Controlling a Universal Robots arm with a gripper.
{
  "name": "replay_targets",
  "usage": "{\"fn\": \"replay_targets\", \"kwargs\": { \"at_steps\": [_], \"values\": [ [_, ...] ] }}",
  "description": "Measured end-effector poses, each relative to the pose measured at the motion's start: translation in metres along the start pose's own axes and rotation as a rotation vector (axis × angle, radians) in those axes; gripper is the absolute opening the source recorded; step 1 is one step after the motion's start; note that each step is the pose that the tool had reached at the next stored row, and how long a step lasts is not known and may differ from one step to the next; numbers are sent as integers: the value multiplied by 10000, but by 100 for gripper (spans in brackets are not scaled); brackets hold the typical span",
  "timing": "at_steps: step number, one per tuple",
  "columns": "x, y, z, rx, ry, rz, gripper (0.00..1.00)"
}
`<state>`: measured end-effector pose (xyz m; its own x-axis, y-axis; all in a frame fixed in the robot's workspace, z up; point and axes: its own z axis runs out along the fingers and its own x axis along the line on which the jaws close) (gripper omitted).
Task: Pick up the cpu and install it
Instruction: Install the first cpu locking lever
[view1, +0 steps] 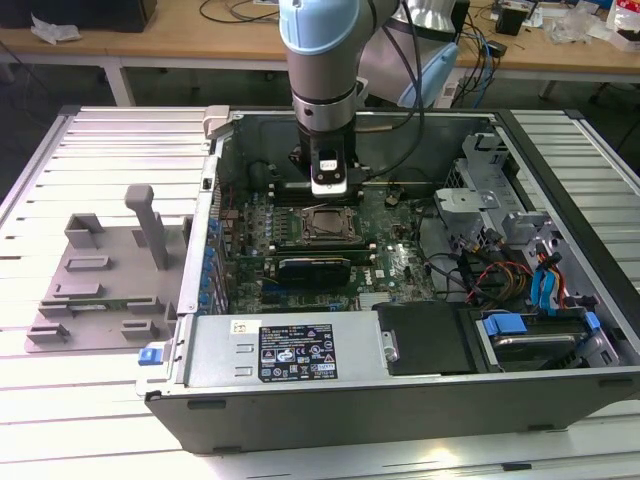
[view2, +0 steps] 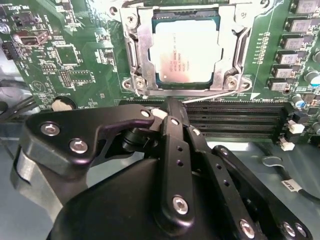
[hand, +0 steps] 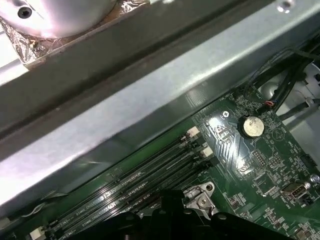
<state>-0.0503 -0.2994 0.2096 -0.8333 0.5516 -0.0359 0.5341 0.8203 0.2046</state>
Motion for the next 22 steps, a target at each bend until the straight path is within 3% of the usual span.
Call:
{"fn": "replay_targets", "kwargs": {
  "at_steps": [2, 4, 11, 17, 22],
  "values": [
    [-1, 2, -8, -1, 1, 0, 11],
    [-3, 17, -77, -3, 0, 0, 11],
    [100, -49, -92, -26, -11, -1, 11],
    [135, -28, -69, -44, -6, 0, 11],
    [114, -19, -32, 96, -96, -25, 11]
  ]
}}
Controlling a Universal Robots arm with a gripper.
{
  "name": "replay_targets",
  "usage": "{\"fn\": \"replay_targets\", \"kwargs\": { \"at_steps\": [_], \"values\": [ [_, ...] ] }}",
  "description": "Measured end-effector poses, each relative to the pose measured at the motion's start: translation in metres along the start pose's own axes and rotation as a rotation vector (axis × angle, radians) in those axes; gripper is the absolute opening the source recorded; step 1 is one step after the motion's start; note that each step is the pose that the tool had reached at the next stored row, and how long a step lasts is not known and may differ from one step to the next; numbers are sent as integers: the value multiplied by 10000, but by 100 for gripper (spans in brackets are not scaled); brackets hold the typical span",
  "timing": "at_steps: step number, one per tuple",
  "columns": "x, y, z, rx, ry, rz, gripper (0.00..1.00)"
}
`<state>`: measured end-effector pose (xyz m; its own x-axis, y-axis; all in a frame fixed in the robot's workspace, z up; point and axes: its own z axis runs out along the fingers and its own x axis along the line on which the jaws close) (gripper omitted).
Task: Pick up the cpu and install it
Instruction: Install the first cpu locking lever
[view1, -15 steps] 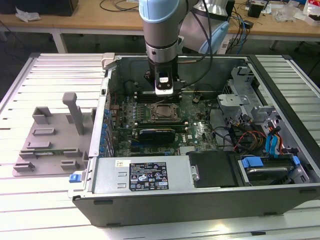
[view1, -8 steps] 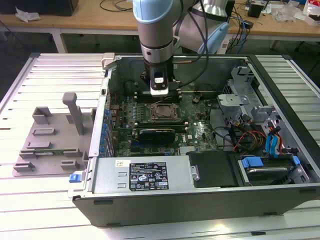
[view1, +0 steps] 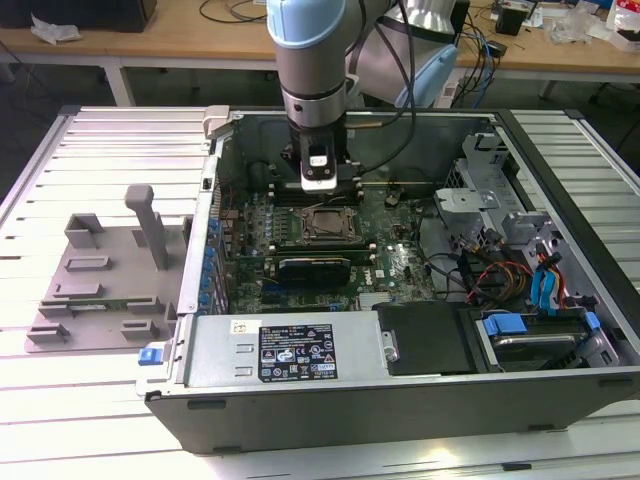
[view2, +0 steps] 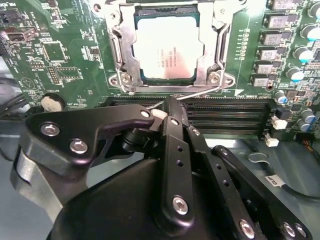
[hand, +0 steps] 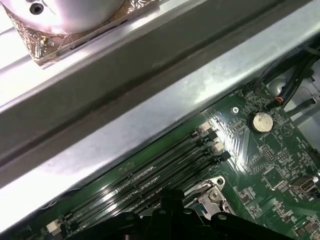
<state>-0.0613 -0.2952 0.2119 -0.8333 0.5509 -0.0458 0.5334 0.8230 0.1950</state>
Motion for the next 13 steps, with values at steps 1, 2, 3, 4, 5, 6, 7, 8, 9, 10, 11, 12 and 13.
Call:
{"fn": "replay_targets", "kwargs": {
  "at_steps": [1, 2, 3, 4, 5, 6, 7, 8, 9, 10, 11, 12, 13],
  "values": [
    [-7, 7, 4, 5, -3, 0, 11],
    [-8, 11, 7, 11, -7, 0, 11],
    [-6, 16, 15, 29, -19, -2, 11],
    [-6, 16, 29, 82, -53, -13, 11],
    [-7, 16, 39, 128, -83, -22, 11],
    [-7, 15, 47, 170, -109, -29, 11],
    [-8, 13, 62, 238, -153, -41, 11],
    [-6, 13, 82, 326, -206, -56, 11],
    [5, 28, 98, 380, -241, -67, 11],
    [12, 37, 101, 379, -242, -67, 11],
    [13, 39, 101, 377, -240, -69, 11],
    [13, 40, 100, 377, -240, -69, 11],
    [12, 41, 97, 377, -240, -69, 11]
  ]
}}
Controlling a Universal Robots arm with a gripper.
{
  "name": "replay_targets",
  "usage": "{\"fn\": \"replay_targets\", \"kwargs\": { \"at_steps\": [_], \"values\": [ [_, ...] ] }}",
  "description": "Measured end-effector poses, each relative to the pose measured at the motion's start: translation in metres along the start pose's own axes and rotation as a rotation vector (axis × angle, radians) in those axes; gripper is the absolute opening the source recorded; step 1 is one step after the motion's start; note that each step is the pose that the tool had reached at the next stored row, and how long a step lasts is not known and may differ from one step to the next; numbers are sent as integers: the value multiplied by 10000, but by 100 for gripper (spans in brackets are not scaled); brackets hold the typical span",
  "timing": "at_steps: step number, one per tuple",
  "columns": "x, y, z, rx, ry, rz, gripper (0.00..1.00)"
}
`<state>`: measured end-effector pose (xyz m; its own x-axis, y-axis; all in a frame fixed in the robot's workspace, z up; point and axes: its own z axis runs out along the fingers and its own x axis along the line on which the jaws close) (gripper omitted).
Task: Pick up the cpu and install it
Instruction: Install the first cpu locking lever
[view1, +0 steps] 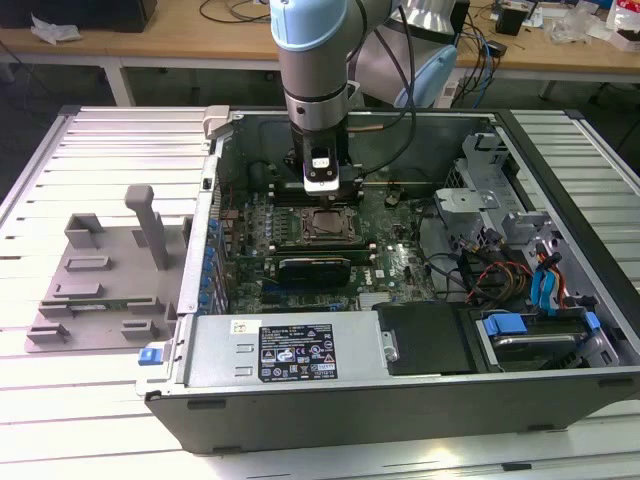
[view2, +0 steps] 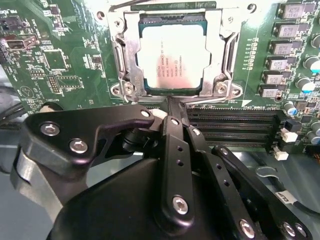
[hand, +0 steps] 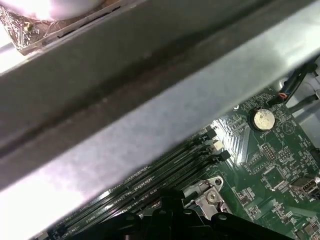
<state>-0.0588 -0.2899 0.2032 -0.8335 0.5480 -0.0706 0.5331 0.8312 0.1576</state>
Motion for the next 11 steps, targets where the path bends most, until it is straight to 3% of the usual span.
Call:
{"fn": "replay_targets", "kwargs": {
  "at_steps": [5, 6, 11],
  "values": [
    [-2, 7, -32, -10, 4, 4, 11],
    [0, 9, -32, -188, 119, 33, 11],
    [-25, 23, -13, -200, 130, 14, 11]
  ]
}}
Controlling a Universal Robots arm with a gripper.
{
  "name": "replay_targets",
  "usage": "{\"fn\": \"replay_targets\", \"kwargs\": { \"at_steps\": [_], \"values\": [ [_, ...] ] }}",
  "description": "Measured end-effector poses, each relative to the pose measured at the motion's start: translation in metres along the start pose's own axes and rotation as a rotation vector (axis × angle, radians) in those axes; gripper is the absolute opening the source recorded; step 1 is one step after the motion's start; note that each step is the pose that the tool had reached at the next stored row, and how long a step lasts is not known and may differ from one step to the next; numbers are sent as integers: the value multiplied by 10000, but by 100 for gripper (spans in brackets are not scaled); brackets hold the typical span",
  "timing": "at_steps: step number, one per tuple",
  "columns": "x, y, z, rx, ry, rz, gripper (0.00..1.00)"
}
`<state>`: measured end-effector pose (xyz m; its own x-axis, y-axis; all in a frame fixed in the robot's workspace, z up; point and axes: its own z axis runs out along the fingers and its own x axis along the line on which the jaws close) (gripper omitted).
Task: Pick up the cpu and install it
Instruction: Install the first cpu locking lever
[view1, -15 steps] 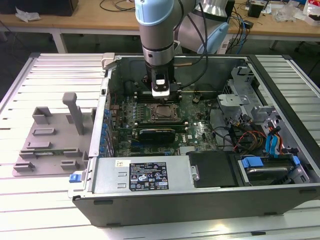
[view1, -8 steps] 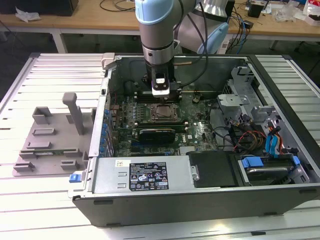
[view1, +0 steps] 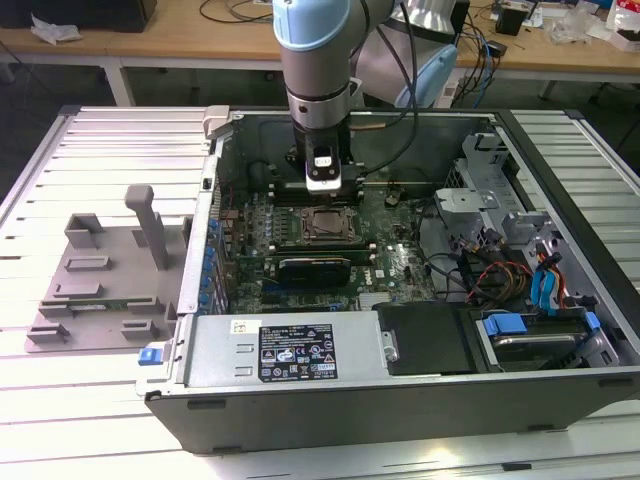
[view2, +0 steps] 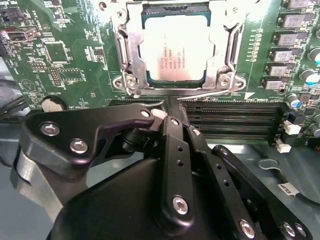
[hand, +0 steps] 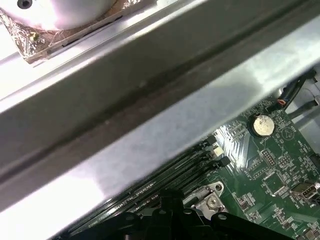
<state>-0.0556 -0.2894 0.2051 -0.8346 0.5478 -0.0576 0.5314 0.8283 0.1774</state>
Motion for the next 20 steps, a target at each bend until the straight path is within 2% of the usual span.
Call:
{"fn": "replay_targets", "kwargs": {
  "at_steps": [10, 13, 15, 20],
  "values": [
    [-43, 23, 56, 35, 2, -183, 11],
    [-47, 28, 40, 34, 2, -185, 11],
    [-50, 36, 0, 33, 3, -185, 11],
    [-51, 32, 3, 52, -5, -188, 11]
  ]
}}
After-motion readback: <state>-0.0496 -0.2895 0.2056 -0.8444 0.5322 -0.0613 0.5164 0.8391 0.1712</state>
